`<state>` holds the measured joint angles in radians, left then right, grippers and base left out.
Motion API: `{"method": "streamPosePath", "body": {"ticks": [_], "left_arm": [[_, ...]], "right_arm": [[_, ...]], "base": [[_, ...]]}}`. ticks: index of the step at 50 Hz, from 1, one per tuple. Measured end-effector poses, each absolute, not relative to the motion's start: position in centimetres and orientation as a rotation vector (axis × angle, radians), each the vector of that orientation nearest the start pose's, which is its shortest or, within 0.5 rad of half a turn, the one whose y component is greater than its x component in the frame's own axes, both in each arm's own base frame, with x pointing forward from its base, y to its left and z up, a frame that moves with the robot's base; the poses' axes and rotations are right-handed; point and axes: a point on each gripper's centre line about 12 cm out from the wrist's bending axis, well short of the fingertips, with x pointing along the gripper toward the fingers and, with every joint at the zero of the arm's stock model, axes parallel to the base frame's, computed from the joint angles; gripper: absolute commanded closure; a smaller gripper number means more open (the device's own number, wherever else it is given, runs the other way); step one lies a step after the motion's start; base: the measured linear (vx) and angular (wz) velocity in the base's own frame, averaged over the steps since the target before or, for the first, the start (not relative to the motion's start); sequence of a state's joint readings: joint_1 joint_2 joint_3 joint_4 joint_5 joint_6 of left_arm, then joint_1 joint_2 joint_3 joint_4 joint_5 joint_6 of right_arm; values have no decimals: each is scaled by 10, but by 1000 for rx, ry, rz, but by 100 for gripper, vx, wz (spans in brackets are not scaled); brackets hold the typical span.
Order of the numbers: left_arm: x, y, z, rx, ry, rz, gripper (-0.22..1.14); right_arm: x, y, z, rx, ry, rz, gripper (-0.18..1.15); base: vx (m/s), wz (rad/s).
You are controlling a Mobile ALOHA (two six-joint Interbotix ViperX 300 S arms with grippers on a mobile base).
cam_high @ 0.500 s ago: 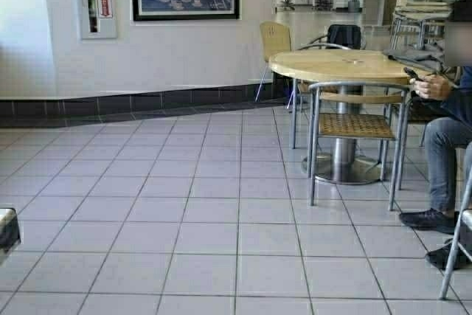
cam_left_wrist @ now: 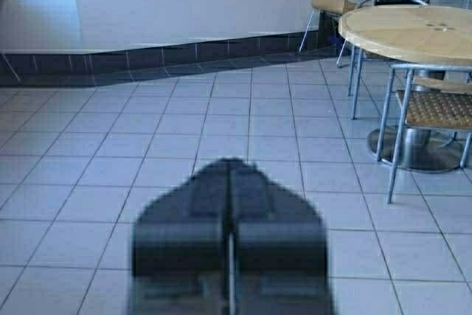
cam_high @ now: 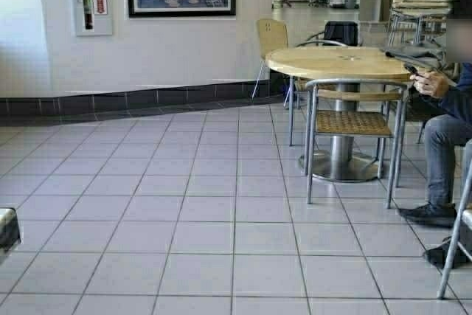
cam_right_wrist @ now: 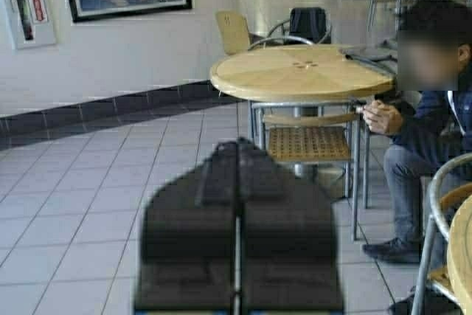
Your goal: Push the chairs under the table
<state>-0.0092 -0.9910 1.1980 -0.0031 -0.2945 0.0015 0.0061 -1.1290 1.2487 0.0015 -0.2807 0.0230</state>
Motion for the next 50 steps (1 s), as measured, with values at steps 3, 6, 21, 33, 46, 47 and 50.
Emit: {"method": "streamPosePath", "body": {"ticks": [3, 6, 21, 33, 46, 47, 50], "left_arm": [[191, -2, 292, -2, -101, -8, 89], [191, -1, 293, -2, -103, -7, 89], [188, -1, 292, -2, -110, -7, 89], [193, -1, 285, -3, -75, -7, 89], [199, -1, 277, -3, -37, -7, 89], [198, -1, 278, -3, -38, -7, 89], [197, -1, 279, -3, -43, -7, 89]], "right_arm": [[168, 1, 293, 25, -167, 8, 93], [168, 1, 293, 25, -166, 8, 93], [168, -3, 293, 23, -163, -14, 93], [168, -2, 293, 22, -163, -12, 93], [168, -3, 293, 26, -163, -13, 93], [168, -3, 292, 28, -161, -13, 93], [168, -3, 293, 28, -163, -13, 93]], "base": [[18, -2], [21, 1], [25, 5], [28, 23], [33, 32], [34, 33], [34, 31]]}}
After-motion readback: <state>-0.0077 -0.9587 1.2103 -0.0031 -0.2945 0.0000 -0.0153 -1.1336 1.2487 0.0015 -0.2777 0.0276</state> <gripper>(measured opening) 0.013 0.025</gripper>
